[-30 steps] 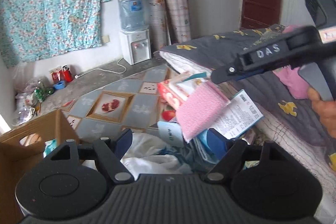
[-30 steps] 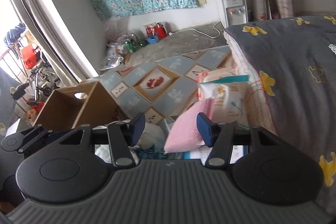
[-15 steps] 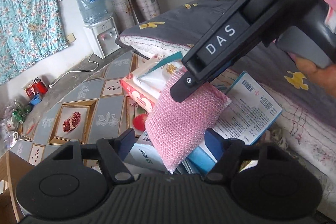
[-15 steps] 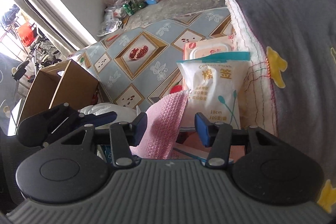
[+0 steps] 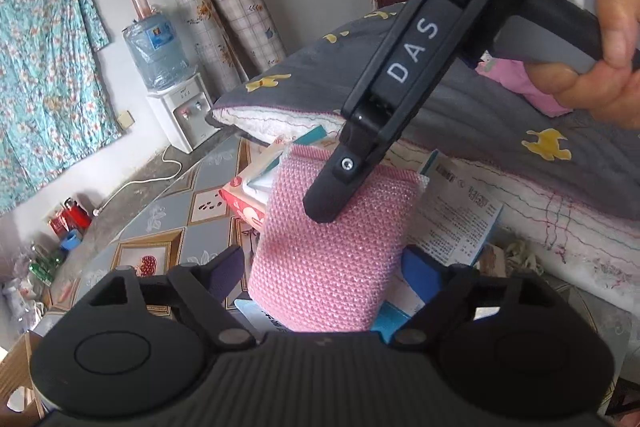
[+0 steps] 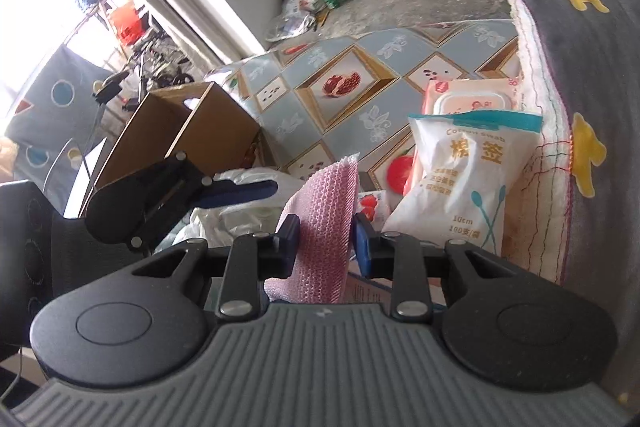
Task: Organize soft objects
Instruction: 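Move the right gripper to the pink knitted cloth and grasp it, then carry the pink cloth with the right gripper over the cardboard box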
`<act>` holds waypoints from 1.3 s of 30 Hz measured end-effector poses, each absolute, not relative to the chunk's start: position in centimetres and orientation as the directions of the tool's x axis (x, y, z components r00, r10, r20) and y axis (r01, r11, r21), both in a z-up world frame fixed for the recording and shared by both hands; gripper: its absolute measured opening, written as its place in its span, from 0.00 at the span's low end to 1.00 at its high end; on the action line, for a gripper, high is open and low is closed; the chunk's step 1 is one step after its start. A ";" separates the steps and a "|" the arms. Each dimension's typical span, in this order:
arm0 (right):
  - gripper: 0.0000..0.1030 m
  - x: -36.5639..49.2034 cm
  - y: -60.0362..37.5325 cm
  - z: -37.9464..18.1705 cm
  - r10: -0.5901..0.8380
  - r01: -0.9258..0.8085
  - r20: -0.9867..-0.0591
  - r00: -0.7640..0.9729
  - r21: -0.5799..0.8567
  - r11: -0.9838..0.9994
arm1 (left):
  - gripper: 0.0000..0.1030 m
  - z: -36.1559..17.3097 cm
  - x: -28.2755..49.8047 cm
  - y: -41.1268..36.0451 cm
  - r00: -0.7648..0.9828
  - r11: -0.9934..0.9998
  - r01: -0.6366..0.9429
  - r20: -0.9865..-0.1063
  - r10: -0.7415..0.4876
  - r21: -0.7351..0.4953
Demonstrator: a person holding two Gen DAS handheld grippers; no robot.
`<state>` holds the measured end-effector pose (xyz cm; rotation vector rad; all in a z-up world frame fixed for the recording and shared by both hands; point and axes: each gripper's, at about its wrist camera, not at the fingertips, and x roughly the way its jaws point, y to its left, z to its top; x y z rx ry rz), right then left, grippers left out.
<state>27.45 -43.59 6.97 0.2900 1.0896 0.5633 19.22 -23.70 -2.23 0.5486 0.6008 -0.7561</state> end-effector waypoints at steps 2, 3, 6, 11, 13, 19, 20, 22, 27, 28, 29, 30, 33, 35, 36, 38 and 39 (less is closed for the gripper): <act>0.26 27.5 -43.3 6.8 0.573 -0.327 -0.763 0.298 0.483 0.813 | 0.91 -2.5 18.9 -24.0 0.567 0.587 0.773 -0.676 -0.470 0.241; 0.26 27.6 -43.2 6.7 0.580 -0.345 -0.765 0.280 0.484 0.804 | 0.91 -2.8 18.9 -24.3 0.557 0.577 0.780 -0.688 -0.465 0.242; 0.26 27.6 -42.8 6.6 0.600 -0.390 -0.765 0.234 0.491 0.779 | 0.90 -3.9 19.2 -25.5 0.520 0.546 0.803 -0.731 -0.442 0.240; 0.27 27.8 -42.6 6.5 0.591 -0.397 -0.775 0.226 0.481 0.782 | 0.78 -4.9 19.9 -26.0 0.481 0.547 0.811 -0.766 -0.426 0.205; 0.27 27.9 -43.0 6.1 0.598 -0.368 -0.768 0.228 0.501 0.783 | 0.77 -4.9 20.4 -25.6 0.459 0.567 0.808 -0.773 -0.437 0.160; 0.27 27.1 -42.1 6.9 0.591 -0.358 -0.755 0.283 0.489 0.795 | 0.75 -3.8 21.5 -24.5 0.433 0.624 0.778 -0.784 -0.445 0.076; 0.27 27.0 -41.7 7.5 0.587 -0.365 -0.754 0.294 0.479 0.798 | 0.74 -3.2 21.6 -24.0 0.439 0.635 0.770 -0.780 -0.445 0.071; 0.27 26.9 -40.9 9.1 0.585 -0.381 -0.747 0.317 0.464 0.799 | 0.74 -1.9 21.5 -23.1 0.466 0.657 0.750 -0.765 -0.444 0.076; 0.26 27.1 -36.5 14.3 0.608 -0.471 -0.709 0.359 0.424 0.773 | 0.74 2.4 21.0 -19.1 0.554 0.737 0.670 -0.718 -0.421 0.085; 0.26 27.3 -35.2 15.2 0.620 -0.494 -0.699 0.358 0.422 0.761 | 0.74 3.2 20.9 -17.9 0.572 0.756 0.649 -0.710 -0.411 0.086; 0.26 27.7 -33.8 16.0 0.631 -0.514 -0.689 0.356 0.420 0.748 | 0.74 3.9 20.9 -16.5 0.592 0.777 0.624 -0.700 -0.398 0.086; 0.26 28.0 -32.3 16.7 0.644 -0.534 -0.680 0.351 0.419 0.734 | 0.75 4.5 20.9 -15.1 0.609 0.796 0.599 -0.694 -0.384 0.086; 0.26 29.8 -26.9 18.0 0.680 -0.592 -0.663 0.314 0.423 0.686 | 0.75 5.5 21.4 -10.2 0.639 0.853 0.518 -0.691 -0.337 0.062; 0.26 31.4 -22.8 18.1 0.696 -0.622 -0.665 0.272 0.430 0.654 | 0.75 5.4 22.4 -6.6 0.646 0.890 0.455 -0.702 -0.298 0.040; 0.26 32.3 -20.7 17.9 0.699 -0.636 -0.671 0.248 0.432 0.640 | 0.75 5.2 22.8 -5.1 0.644 0.904 0.426 -0.712 -0.279 0.030; 0.26 34.2 -16.3 17.0 0.695 -0.657 -0.691 0.199 0.432 0.618 | 0.75 4.3 24.3 -1.9 0.628 0.934 0.356 -0.743 -0.233 0.009; 0.26 35.2 -14.2 16.4 0.691 -0.664 -0.701 0.174 0.435 0.608 | 0.75 3.7 25.0 -0.5 0.617 0.946 0.326 -0.758 -0.214 -0.002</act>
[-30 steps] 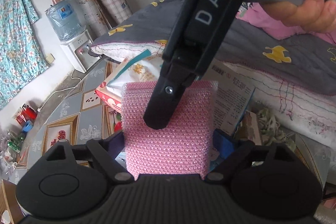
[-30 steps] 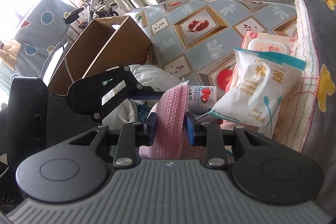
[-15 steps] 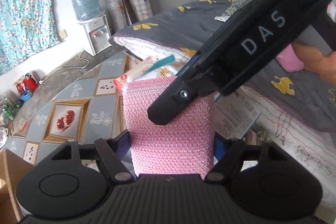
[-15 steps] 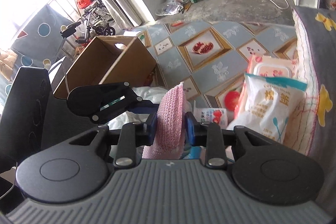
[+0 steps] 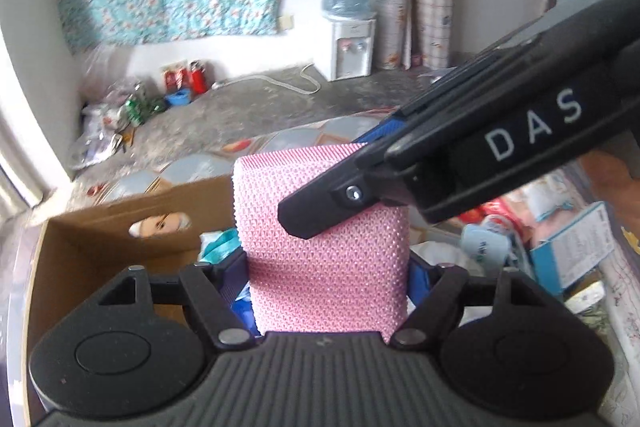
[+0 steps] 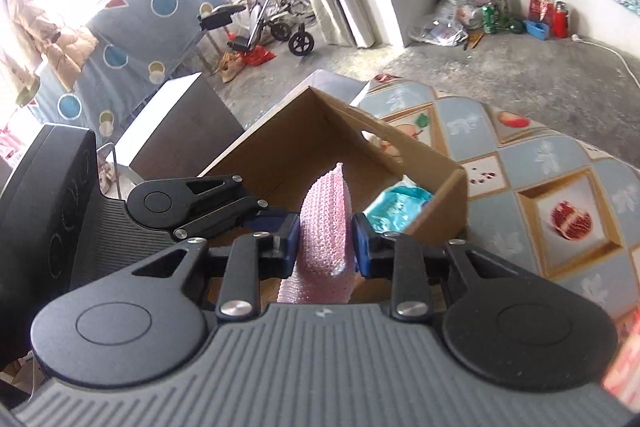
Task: Organize soft objects
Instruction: 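Carry the pink cloth with the right gripper over the cardboard box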
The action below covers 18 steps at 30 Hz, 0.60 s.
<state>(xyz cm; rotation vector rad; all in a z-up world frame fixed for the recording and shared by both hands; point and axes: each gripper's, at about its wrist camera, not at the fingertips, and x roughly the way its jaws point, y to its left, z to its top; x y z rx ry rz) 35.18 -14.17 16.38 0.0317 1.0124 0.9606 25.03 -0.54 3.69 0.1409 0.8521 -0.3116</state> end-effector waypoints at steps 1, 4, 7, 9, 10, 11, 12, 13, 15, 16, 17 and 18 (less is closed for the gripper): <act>0.26 36.0 -12.5 15.7 0.687 -0.669 -0.711 0.151 0.438 0.600 | 0.76 3.0 26.0 1.1 0.600 0.957 0.289 -0.776 -0.193 -0.015; 0.26 38.7 -7.1 13.1 0.671 -0.673 -0.737 0.073 0.460 0.579 | 0.77 0.9 28.5 4.8 0.547 0.978 0.200 -0.823 -0.153 -0.049; 0.25 41.1 -3.4 10.5 0.657 -0.665 -0.754 0.006 0.488 0.566 | 0.77 -0.9 30.6 7.9 0.508 0.989 0.136 -0.852 -0.125 -0.064; 0.25 42.2 -1.6 8.9 0.641 -0.668 -0.767 -0.026 0.491 0.560 | 0.77 -2.1 31.5 9.5 0.477 0.992 0.105 -0.872 -0.111 -0.069; 0.25 42.7 -0.7 8.0 0.629 -0.671 -0.776 -0.043 0.489 0.558 | 0.77 -2.8 31.8 10.2 0.457 0.993 0.090 -0.883 -0.109 -0.076; 0.25 43.1 0.1 7.3 0.618 -0.672 -0.784 -0.056 0.487 0.558 | 0.77 -3.5 32.4 10.7 0.435 0.994 0.074 -0.894 -0.106 -0.082; 0.25 43.5 0.9 6.6 0.607 -0.673 -0.792 -0.069 0.486 0.558 | 0.77 -4.1 32.8 10.9 0.414 0.994 0.062 -0.904 -0.104 -0.086; 0.25 44.0 1.5 5.8 0.595 -0.674 -0.800 -0.083 0.485 0.557 | 0.77 -4.7 33.1 11.2 0.397 0.995 0.050 -0.912 -0.103 -0.090; 0.25 44.5 2.3 4.4 0.578 -0.677 -0.809 -0.109 0.486 0.553 | 0.77 -5.6 33.7 11.6 0.364 0.996 0.025 -0.927 -0.093 -0.091; 0.25 44.8 2.8 3.8 0.568 -0.681 -0.815 -0.117 0.482 0.551 | 0.77 -6.0 33.9 11.8 0.352 0.996 0.019 -0.932 -0.089 -0.088; 0.26 45.0 3.3 3.3 0.560 -0.684 -0.819 -0.124 0.480 0.550 | 0.79 -6.2 34.0 11.9 0.346 0.996 0.018 -0.934 -0.090 -0.089; 0.26 45.2 3.7 3.0 0.558 -0.686 -0.819 -0.131 0.481 0.546 | 0.83 -6.3 34.1 12.1 0.342 0.996 0.016 -0.936 -0.088 -0.088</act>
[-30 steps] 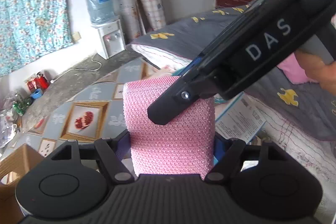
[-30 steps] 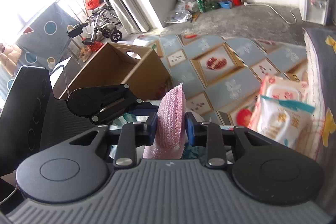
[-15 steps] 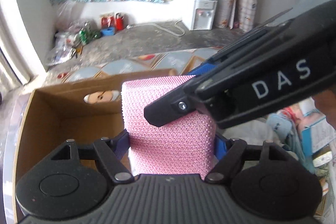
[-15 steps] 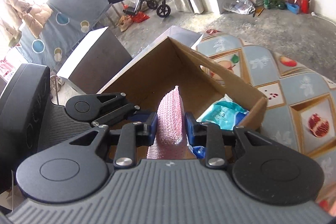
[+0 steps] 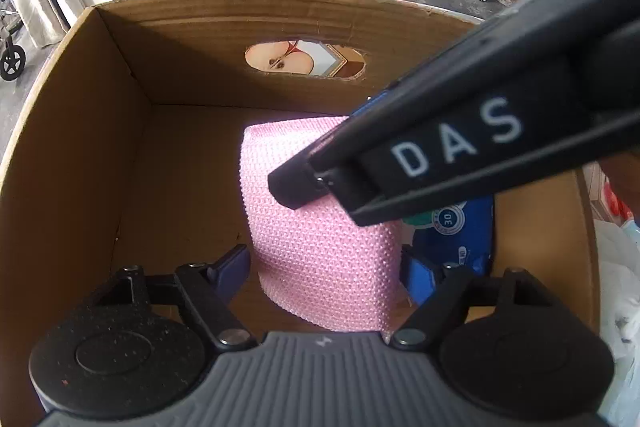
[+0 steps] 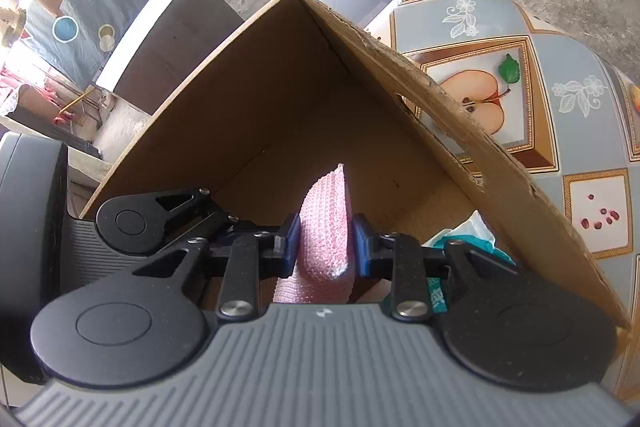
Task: Organize soft objects
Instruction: 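Carry the pink cloth with the right gripper over the cardboard box, then lower the pink cloth beside the wet wipes and open the right gripper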
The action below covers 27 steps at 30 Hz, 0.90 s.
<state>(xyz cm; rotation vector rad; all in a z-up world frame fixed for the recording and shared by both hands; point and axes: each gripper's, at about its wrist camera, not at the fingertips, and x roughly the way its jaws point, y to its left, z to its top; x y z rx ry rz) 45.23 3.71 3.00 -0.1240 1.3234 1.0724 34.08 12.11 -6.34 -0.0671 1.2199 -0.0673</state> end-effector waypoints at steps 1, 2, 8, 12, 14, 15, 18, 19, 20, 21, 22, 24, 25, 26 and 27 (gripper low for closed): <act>0.26 45.7 4.1 2.6 0.557 -0.692 -0.821 -0.126 0.475 0.544 | 0.84 -6.4 34.1 12.3 0.342 0.996 0.013 -0.936 -0.086 -0.087; 0.26 46.0 4.4 2.5 0.558 -0.697 -0.821 -0.122 0.471 0.541 | 0.85 -6.5 34.1 12.3 0.346 0.996 0.012 -0.934 -0.088 -0.089; 0.27 47.2 5.0 2.1 0.551 -0.733 -0.832 -0.069 0.417 0.538 | 0.86 -6.0 33.2 12.6 0.349 0.995 -0.004 -0.933 -0.089 -0.096; 0.29 47.2 5.3 1.9 0.536 -0.755 -0.843 -0.034 0.374 0.539 | 0.86 -5.7 32.9 12.6 0.357 0.997 -0.005 -0.931 -0.075 -0.083; 0.31 46.6 5.4 2.3 0.517 -0.781 -0.856 -0.005 0.327 0.533 | 0.85 -5.5 32.8 12.5 0.361 0.997 -0.013 -0.930 -0.065 -0.075; 0.32 46.4 5.4 2.4 0.508 -0.787 -0.861 0.009 0.307 0.534 | 0.82 -5.4 32.7 12.6 0.364 0.997 -0.016 -0.930 -0.059 -0.070; 0.41 46.0 4.8 3.3 0.513 -0.787 -0.857 0.044 0.287 0.546 | 0.67 -5.4 32.9 12.3 0.360 0.998 -0.026 -0.932 -0.042 -0.055; 0.43 46.0 4.4 3.7 0.521 -0.783 -0.852 0.061 0.283 0.554 | 0.63 -5.5 32.9 12.4 0.354 0.998 -0.035 -0.935 -0.028 -0.044; 0.44 46.0 4.0 4.2 0.532 -0.777 -0.844 0.074 0.285 0.561 | 0.60 -5.8 33.0 12.4 0.345 0.998 -0.044 -0.938 -0.016 -0.033; 0.45 46.0 3.4 4.8 0.544 -0.766 -0.835 0.085 0.294 0.571 | 0.60 -5.9 33.0 12.4 0.339 0.998 -0.051 -0.941 -0.012 -0.031; 0.45 46.1 2.7 5.3 0.558 -0.751 -0.824 0.094 0.309 0.583 | 0.60 -6.0 33.1 12.5 0.333 0.998 -0.054 -0.943 -0.010 -0.030; 0.45 46.1 1.3 6.5 0.595 -0.728 -0.797 0.105 0.346 0.591 | 0.60 -6.3 33.4 12.5 0.321 0.998 -0.060 -0.947 -0.011 -0.032; 0.45 46.0 0.6 7.2 0.611 -0.717 -0.784 0.111 0.362 0.596 | 0.60 -6.4 33.5 12.5 0.314 0.997 -0.061 -0.949 -0.018 -0.039; 0.45 45.8 -0.1 7.7 0.622 -0.707 -0.774 0.119 0.374 0.600 | 0.60 -6.3 33.6 12.5 0.308 0.997 -0.059 -0.951 -0.030 -0.051; 0.45 45.6 -0.8 8.3 0.634 -0.696 -0.762 0.128 0.387 0.605 | 0.61 -6.4 33.8 12.6 0.305 0.996 -0.055 -0.951 -0.045 -0.065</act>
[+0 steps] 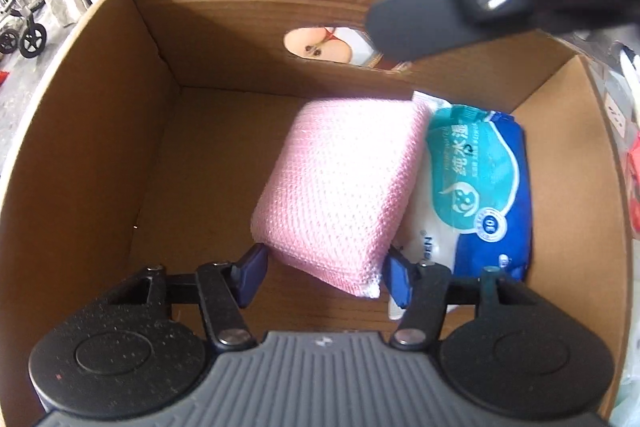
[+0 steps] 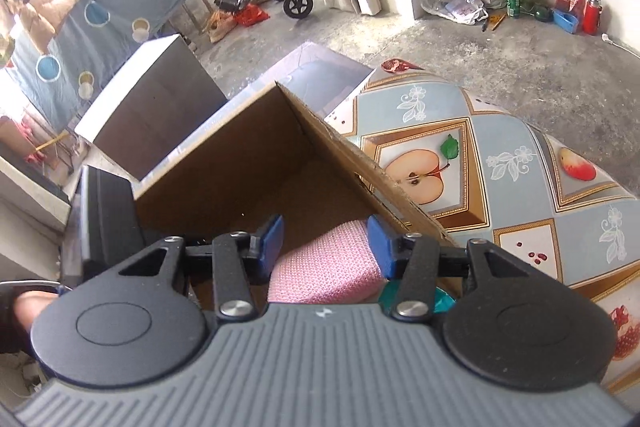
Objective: Organize soft objects
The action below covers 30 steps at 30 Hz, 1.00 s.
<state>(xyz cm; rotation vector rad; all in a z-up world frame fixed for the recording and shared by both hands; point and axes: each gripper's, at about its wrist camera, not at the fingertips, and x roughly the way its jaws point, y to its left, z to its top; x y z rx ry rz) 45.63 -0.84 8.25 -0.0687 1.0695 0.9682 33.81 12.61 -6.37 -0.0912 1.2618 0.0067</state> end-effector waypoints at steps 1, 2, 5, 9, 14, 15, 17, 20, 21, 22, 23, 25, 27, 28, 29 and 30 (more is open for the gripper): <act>0.46 45.4 -1.6 8.8 0.645 -0.687 -0.752 0.136 0.398 0.608 | 0.60 -6.2 33.7 12.5 0.303 0.996 -0.055 -0.952 -0.049 -0.069; 0.46 45.2 -2.4 9.2 0.654 -0.678 -0.742 0.145 0.407 0.612 | 0.61 -6.3 34.1 12.8 0.306 0.997 -0.054 -0.951 -0.038 -0.057; 0.49 44.4 -4.6 10.3 0.674 -0.652 -0.718 0.175 0.428 0.626 | 0.67 -5.5 33.6 12.7 0.319 0.998 -0.046 -0.947 -0.028 -0.045; 0.50 42.9 -7.8 11.4 0.698 -0.610 -0.685 0.208 0.467 0.640 | 0.68 -4.2 32.5 12.9 0.357 0.997 -0.056 -0.934 -0.021 -0.044; 0.50 40.0 -11.9 12.6 0.708 -0.553 -0.653 0.271 0.496 0.669 | 0.68 -2.8 32.2 12.1 0.378 0.994 -0.094 -0.925 -0.021 -0.061; 0.50 39.3 -13.0 12.9 0.709 -0.540 -0.645 0.285 0.502 0.675 | 0.68 -2.5 32.0 11.8 0.388 0.994 -0.090 -0.921 -0.025 -0.065; 0.52 37.5 -15.1 13.7 0.700 -0.514 -0.635 0.327 0.502 0.696 | 0.68 -1.5 31.1 11.2 0.421 0.995 -0.070 -0.906 -0.036 -0.072; 0.59 34.0 -19.1 15.0 0.659 -0.479 -0.633 0.408 0.466 0.744 | 0.73 0.6 29.0 9.3 0.493 0.995 -0.021 -0.867 -0.071 -0.094; 0.64 32.9 -20.4 15.4 0.643 -0.467 -0.632 0.433 0.453 0.760 | 0.75 1.4 28.2 8.6 0.515 0.994 -0.001 -0.853 -0.089 -0.105; 0.66 31.7 -21.8 15.9 0.624 -0.453 -0.632 0.460 0.437 0.777 | 0.76 2.3 27.2 7.7 0.537 0.992 0.026 -0.836 -0.115 -0.120; 0.69 30.5 -23.6 16.3 0.596 -0.433 -0.634 0.492 0.416 0.800 | 0.77 3.1 26.2 6.8 0.554 0.990 0.050 -0.821 -0.139 -0.133; 0.70 28.1 -26.8 16.9 0.533 -0.382 -0.648 0.544 0.374 0.845 | 0.78 4.3 24.5 4.8 0.577 0.983 0.103 -0.795 -0.185 -0.154; 0.71 25.9 -30.0 17.1 0.480 -0.328 -0.658 0.581 0.350 0.877 | 0.79 5.0 22.8 2.3 0.591 0.971 0.162 -0.770 -0.240 -0.178; 0.71 24.8 -31.6 17.0 0.454 -0.297 -0.664 0.594 0.344 0.891 | 0.79 5.2 22.0 1.0 0.591 0.963 0.193 -0.761 -0.268 -0.189; 0.71 23.7 -33.0 16.9 0.436 -0.273 -0.671 0.600 0.340 0.900 | 0.79 5.3 21.3 -0.4 0.589 0.954 0.226 -0.752 -0.296 -0.198; 0.72 22.8 -34.3 16.7 0.415 -0.249 -0.678 0.607 0.333 0.909 | 0.79 5.3 20.6 -1.7 0.586 0.946 0.251 -0.746 -0.317 -0.204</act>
